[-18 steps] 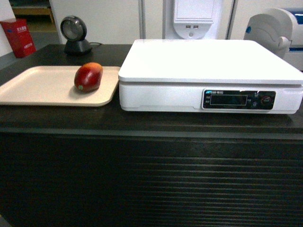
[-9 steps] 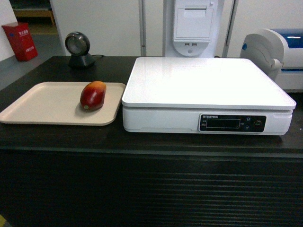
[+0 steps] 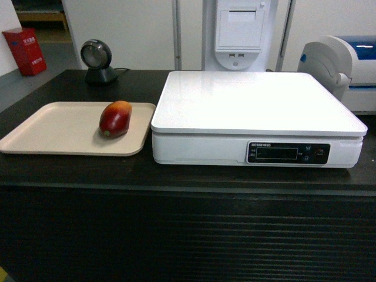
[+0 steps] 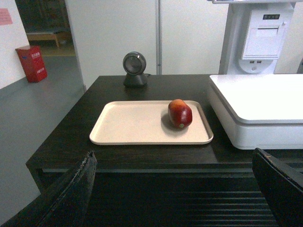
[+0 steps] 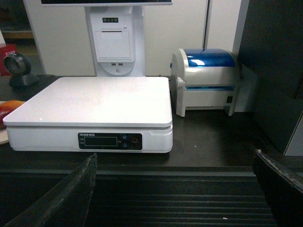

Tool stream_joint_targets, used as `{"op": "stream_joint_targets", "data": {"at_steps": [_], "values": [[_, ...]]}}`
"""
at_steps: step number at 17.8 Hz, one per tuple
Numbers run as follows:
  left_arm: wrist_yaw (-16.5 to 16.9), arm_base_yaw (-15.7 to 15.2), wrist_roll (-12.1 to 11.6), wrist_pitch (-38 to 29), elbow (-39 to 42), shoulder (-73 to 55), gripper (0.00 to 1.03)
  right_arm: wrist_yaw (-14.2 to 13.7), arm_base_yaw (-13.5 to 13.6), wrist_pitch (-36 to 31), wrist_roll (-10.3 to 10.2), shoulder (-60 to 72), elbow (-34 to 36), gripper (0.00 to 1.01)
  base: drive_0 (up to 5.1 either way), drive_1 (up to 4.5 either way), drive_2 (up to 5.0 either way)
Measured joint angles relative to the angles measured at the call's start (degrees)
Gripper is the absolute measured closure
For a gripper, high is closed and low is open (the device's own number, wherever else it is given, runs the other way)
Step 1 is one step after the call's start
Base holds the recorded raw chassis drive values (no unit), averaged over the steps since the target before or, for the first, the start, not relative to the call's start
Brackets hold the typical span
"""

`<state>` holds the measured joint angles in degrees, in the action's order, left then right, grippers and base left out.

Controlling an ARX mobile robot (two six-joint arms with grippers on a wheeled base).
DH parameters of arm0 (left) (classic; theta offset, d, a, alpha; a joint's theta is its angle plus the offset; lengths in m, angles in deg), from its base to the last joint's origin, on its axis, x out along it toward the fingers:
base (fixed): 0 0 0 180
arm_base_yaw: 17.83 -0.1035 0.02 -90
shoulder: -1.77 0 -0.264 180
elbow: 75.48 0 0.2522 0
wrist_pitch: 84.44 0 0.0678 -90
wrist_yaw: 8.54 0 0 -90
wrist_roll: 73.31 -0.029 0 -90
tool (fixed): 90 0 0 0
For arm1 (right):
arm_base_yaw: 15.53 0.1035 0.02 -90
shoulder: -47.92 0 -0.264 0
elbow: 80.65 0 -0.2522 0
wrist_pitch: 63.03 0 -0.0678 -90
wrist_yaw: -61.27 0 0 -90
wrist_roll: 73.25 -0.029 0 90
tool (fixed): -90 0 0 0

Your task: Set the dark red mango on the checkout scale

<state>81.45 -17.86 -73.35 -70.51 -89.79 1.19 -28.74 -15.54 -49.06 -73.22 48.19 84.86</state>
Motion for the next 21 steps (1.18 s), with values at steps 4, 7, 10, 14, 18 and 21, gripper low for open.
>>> {"op": "stream_joint_targets", "data": {"at_steps": [4,7,10,14,18,21], "values": [[0.0,0.0,0.0,0.0,0.0,0.0,0.05,0.0,0.0,0.0,0.0,0.0,0.0,0.03,0.0,0.0,0.0],[-30.9,7.6,1.4,7.3,-10.9,-19.7,0.05,-0.1,0.0,0.0,0.0,0.0,0.0,0.03,0.0,0.0,0.0],[-21.8,0.3,-0.3,-2.9,-17.1,-27.8,0.05,0.0,0.0,0.0,0.0,0.0,0.0,0.03,0.0,0.0,0.0],[-5.0,-3.4,-0.5,-19.9,-24.6,-53.5,0.05,0.0,0.0,0.0,0.0,0.0,0.0,0.03,0.0,0.0,0.0],[1.1,-2.1,-0.7,-22.4,-34.7,-70.3,0.05,0.0,0.0,0.0,0.0,0.0,0.0,0.03,0.0,0.0,0.0],[3.7,-0.1,-0.4,-17.5,-48.6,-90.3,0.05,0.0,0.0,0.0,0.0,0.0,0.0,0.03,0.0,0.0,0.0]]}}
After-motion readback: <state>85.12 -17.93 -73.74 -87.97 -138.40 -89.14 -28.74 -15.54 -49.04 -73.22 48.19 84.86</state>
